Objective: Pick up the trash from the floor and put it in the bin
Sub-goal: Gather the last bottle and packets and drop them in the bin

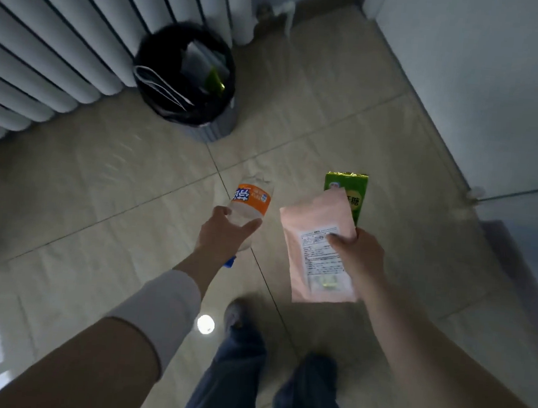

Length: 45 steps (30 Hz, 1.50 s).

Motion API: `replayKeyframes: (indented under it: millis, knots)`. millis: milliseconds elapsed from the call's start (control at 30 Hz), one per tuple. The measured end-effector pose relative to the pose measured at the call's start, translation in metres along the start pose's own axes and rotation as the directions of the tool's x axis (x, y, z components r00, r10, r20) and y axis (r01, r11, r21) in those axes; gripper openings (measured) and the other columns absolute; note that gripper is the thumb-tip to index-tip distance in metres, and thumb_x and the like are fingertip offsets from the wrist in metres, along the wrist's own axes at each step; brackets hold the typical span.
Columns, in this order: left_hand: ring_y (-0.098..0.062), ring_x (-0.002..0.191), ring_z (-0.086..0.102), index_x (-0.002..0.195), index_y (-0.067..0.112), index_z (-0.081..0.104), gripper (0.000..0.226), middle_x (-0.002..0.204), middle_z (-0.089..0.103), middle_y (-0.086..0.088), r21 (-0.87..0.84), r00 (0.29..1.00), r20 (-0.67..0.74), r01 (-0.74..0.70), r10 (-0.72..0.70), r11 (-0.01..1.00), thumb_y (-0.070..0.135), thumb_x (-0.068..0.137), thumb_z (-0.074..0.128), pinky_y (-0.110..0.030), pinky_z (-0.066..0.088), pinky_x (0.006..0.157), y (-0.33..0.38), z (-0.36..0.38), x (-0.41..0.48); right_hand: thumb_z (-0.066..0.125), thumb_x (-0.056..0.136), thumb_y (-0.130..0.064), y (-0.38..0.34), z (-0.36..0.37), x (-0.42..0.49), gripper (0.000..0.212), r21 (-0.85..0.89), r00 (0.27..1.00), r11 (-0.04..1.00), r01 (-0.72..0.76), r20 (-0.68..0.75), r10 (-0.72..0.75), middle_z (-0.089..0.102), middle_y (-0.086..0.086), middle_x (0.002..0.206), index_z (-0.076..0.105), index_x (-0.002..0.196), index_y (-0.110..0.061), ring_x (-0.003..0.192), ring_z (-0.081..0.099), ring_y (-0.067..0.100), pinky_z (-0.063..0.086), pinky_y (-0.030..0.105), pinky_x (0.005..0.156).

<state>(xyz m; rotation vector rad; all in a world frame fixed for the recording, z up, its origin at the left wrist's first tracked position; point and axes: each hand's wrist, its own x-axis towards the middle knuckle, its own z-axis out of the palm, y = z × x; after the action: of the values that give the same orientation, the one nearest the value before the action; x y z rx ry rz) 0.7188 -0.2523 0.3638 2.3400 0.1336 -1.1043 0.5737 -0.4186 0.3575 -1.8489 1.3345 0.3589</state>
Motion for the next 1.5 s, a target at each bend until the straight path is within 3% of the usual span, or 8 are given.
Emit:
replayKeyframes:
  millis: [300, 433, 600, 800, 900, 1100, 1267, 1500]
  knots:
    - [-0.026, 0.094, 0.053, 0.133, 0.015, 0.035, 0.07, 0.13, 0.05, -0.014, -0.155, 0.993, -0.08, 0.078, -0.091, 0.985, 0.048, 0.079, 0.063, -0.036, 0.047, 0.071, 0.04, -0.112, 0.073, 0.059, 0.085, -0.037, -0.156, 0.026, 0.058, 0.029, -0.038, 0.984, 0.986, 0.16, 0.089, -0.156, 0.059, 0.002, 0.074, 0.058, 0.086, -0.008, 0.058, 0.054, 0.014, 0.034, 0.019, 0.044]
    - [-0.03, 0.089, 0.06, 0.133, 0.015, 0.033, 0.07, 0.126, 0.054, -0.014, -0.189, 0.986, -0.138, 0.065, -0.092, 0.98, 0.043, 0.078, 0.066, -0.033, 0.052, 0.066, 0.061, -0.147, 0.108, 0.059, 0.086, -0.034, -0.211, 0.023, 0.097, 0.031, -0.092, 0.958, 0.961, 0.26, 0.148, -0.245, 0.059, 0.004, 0.077, 0.06, 0.092, -0.004, 0.065, 0.055, 0.019, 0.032, 0.018, 0.045]
    - [-0.031, 0.106, 0.06, 0.133, 0.013, 0.033, 0.07, 0.123, 0.061, -0.011, -0.267, 0.978, -0.191, 0.028, -0.081, 0.963, 0.036, 0.078, 0.07, -0.042, 0.052, 0.088, 0.075, -0.178, 0.154, 0.061, 0.087, -0.03, -0.27, 0.021, 0.147, 0.03, -0.149, 0.925, 0.922, 0.358, 0.192, -0.328, 0.058, 0.001, 0.082, 0.062, 0.102, -0.004, 0.071, 0.054, 0.018, 0.032, 0.016, 0.047]
    - [-0.023, 0.089, 0.057, 0.126, 0.012, 0.039, 0.064, 0.116, 0.063, -0.011, -0.301, 0.972, -0.226, -0.015, -0.056, 0.954, 0.03, 0.076, 0.073, -0.029, 0.049, 0.064, 0.089, -0.21, 0.21, 0.062, 0.086, -0.032, -0.331, 0.039, 0.183, 0.026, -0.255, 0.906, 0.884, 0.392, 0.277, -0.321, 0.06, -0.002, 0.077, 0.061, 0.096, -0.008, 0.063, 0.056, 0.012, 0.033, 0.016, 0.046]
    - [-0.03, 0.099, 0.059, 0.124, 0.01, 0.041, 0.063, 0.116, 0.062, -0.015, -0.219, 0.971, -0.238, -0.049, -0.004, 0.974, 0.028, 0.074, 0.074, -0.042, 0.054, 0.079, 0.093, -0.219, 0.254, 0.062, 0.085, -0.034, -0.352, 0.063, 0.212, 0.022, -0.307, 0.905, 0.865, 0.396, 0.289, -0.312, 0.054, -0.01, 0.067, 0.059, 0.091, -0.014, 0.057, 0.049, 0.001, 0.029, 0.014, 0.046]
    - [-0.032, 0.114, 0.051, 0.129, 0.016, 0.036, 0.071, 0.124, 0.055, -0.014, -0.047, 0.977, -0.205, 0.042, -0.051, 0.998, 0.036, 0.072, 0.074, -0.045, 0.049, 0.091, 0.099, -0.228, 0.332, 0.063, 0.084, -0.031, -0.376, 0.106, 0.263, 0.027, -0.378, 0.917, 0.855, 0.356, 0.317, -0.241, 0.056, -0.003, 0.078, 0.061, 0.099, -0.009, 0.058, 0.047, 0.002, 0.03, 0.017, 0.046]
    - [-0.031, 0.12, 0.048, 0.13, 0.015, 0.039, 0.071, 0.127, 0.055, -0.011, 0.028, 0.98, -0.194, 0.051, -0.045, 0.998, 0.04, 0.073, 0.072, -0.044, 0.046, 0.097, 0.105, -0.228, 0.378, 0.064, 0.083, -0.033, -0.403, 0.141, 0.295, 0.036, -0.442, 0.918, 0.831, 0.337, 0.349, -0.187, 0.065, 0.009, 0.099, 0.057, 0.105, -0.006, 0.076, 0.055, 0.019, 0.041, 0.025, 0.062]
    - [-0.034, 0.131, 0.037, 0.142, 0.012, 0.025, 0.079, 0.141, 0.042, -0.016, 0.041, 0.976, -0.217, 0.008, 0.001, 0.999, 0.04, 0.08, 0.066, -0.045, 0.035, 0.105, 0.103, -0.222, 0.401, 0.073, 0.076, -0.037, -0.437, 0.18, 0.325, 0.067, -0.509, 0.926, 0.785, 0.352, 0.312, -0.213, 0.056, 0.013, 0.122, 0.039, 0.124, -0.007, 0.111, 0.055, 0.032, 0.043, 0.034, 0.077]
